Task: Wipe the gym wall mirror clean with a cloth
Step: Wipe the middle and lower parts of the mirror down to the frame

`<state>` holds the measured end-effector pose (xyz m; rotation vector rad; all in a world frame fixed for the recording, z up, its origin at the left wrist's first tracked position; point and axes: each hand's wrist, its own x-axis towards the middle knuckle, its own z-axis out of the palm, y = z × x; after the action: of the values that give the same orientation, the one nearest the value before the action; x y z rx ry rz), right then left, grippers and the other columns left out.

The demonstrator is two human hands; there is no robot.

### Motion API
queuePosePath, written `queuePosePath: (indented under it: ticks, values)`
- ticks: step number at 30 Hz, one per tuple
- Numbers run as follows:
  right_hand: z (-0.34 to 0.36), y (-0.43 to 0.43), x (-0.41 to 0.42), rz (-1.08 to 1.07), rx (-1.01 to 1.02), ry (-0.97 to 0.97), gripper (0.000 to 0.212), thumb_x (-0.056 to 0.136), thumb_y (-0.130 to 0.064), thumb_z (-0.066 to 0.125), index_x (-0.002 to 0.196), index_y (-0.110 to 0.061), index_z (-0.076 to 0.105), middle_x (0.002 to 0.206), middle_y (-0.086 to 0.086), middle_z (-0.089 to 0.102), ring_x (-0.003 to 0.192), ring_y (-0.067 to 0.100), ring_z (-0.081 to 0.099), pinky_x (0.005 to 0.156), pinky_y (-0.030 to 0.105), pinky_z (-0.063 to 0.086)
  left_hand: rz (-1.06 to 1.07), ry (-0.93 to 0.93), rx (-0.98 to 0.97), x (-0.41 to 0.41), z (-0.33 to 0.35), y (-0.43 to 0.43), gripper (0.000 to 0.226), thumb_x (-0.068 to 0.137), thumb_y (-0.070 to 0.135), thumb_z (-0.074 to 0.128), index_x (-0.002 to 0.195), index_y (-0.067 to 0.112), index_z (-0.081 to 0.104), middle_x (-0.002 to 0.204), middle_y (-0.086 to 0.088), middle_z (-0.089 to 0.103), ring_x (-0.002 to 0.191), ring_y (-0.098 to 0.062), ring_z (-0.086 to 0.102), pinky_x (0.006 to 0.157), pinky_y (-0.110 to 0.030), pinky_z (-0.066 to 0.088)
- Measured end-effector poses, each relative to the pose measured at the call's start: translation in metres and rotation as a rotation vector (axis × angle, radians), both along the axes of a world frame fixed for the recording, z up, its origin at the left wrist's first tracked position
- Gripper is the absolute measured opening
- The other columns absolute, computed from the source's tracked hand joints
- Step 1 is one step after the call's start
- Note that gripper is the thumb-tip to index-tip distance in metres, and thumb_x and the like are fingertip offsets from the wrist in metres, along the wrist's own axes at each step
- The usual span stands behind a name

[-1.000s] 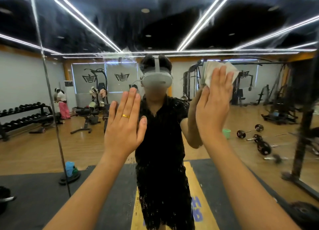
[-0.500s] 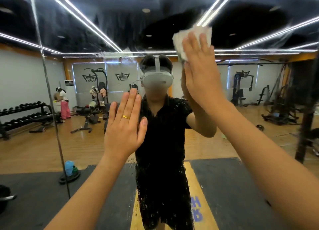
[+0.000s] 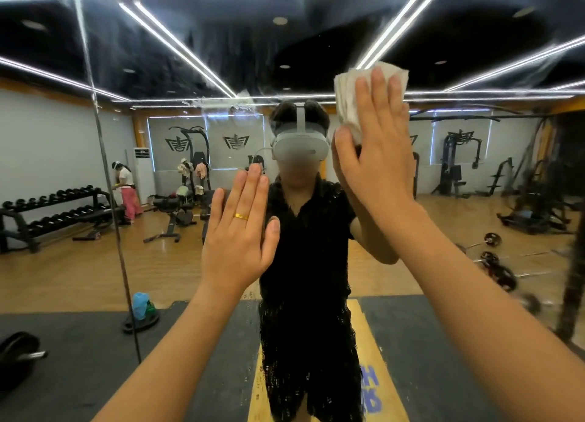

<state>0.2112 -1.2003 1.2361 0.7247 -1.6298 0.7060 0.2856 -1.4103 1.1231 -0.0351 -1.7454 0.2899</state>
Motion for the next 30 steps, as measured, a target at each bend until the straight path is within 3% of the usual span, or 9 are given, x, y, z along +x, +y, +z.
queuePosePath:
  ticks: [4, 8, 13, 26, 30]
  values:
    - [-0.027, -0.024, 0.011, 0.025, -0.067, -0.019, 0.059, 0.111, -0.028, 0.034, 0.165, -0.013, 0.014, 0.173, 0.009, 0.006, 0.16, 0.026, -0.004, 0.129, 0.041, -0.004, -0.01, 0.015, -0.003, 0.0, 0.004, -0.001, 0.061, 0.109, 0.035, 0.03, 0.161, 0.003, 0.028, 0.17, -0.012, 0.021, 0.159, -0.026, 0.016, 0.129, -0.05, 0.013]
    - [-0.058, -0.025, 0.006, 0.039, 0.026, 0.035, 0.057, 0.111, -0.024, 0.037, 0.164, -0.012, 0.019, 0.172, 0.01, 0.011, 0.16, 0.027, 0.002, 0.13, 0.045, 0.002, -0.01, 0.006, 0.003, 0.0, 0.002, 0.0, 0.06, 0.109, 0.035, 0.031, 0.16, 0.003, 0.029, 0.17, -0.013, 0.022, 0.159, -0.027, 0.017, 0.128, -0.053, 0.016]
    - [-0.06, -0.025, 0.001, 0.098, -0.013, 0.105, 0.055, 0.11, -0.02, 0.041, 0.161, -0.007, 0.028, 0.17, 0.014, 0.02, 0.159, 0.031, 0.01, 0.13, 0.044, 0.003, -0.011, 0.014, 0.003, 0.0, -0.001, -0.002, 0.061, 0.107, 0.032, 0.036, 0.159, 0.002, 0.03, 0.169, -0.016, 0.024, 0.158, -0.031, 0.021, 0.125, -0.058, 0.022]
    - [-0.065, -0.033, -0.011, 0.11, -0.073, 0.152, 0.056, 0.11, -0.02, 0.047, 0.159, -0.003, 0.028, 0.168, 0.016, 0.025, 0.157, 0.034, 0.018, 0.13, 0.045, 0.008, -0.049, -0.054, -0.008, 0.011, 0.006, -0.005, 0.061, 0.105, 0.026, 0.04, 0.158, 0.0, 0.032, 0.169, -0.016, 0.025, 0.158, -0.03, 0.019, 0.129, -0.053, 0.013]
    - [-0.063, -0.034, -0.008, 0.104, -0.096, 0.111, 0.056, 0.109, -0.015, 0.047, 0.16, -0.004, 0.028, 0.168, 0.013, 0.024, 0.158, 0.03, 0.015, 0.13, 0.043, 0.007, -0.054, 0.013, 0.032, 0.033, 0.016, -0.028, 0.06, 0.103, 0.027, 0.04, 0.157, 0.002, 0.035, 0.168, -0.012, 0.026, 0.159, -0.026, 0.017, 0.127, -0.059, 0.011]
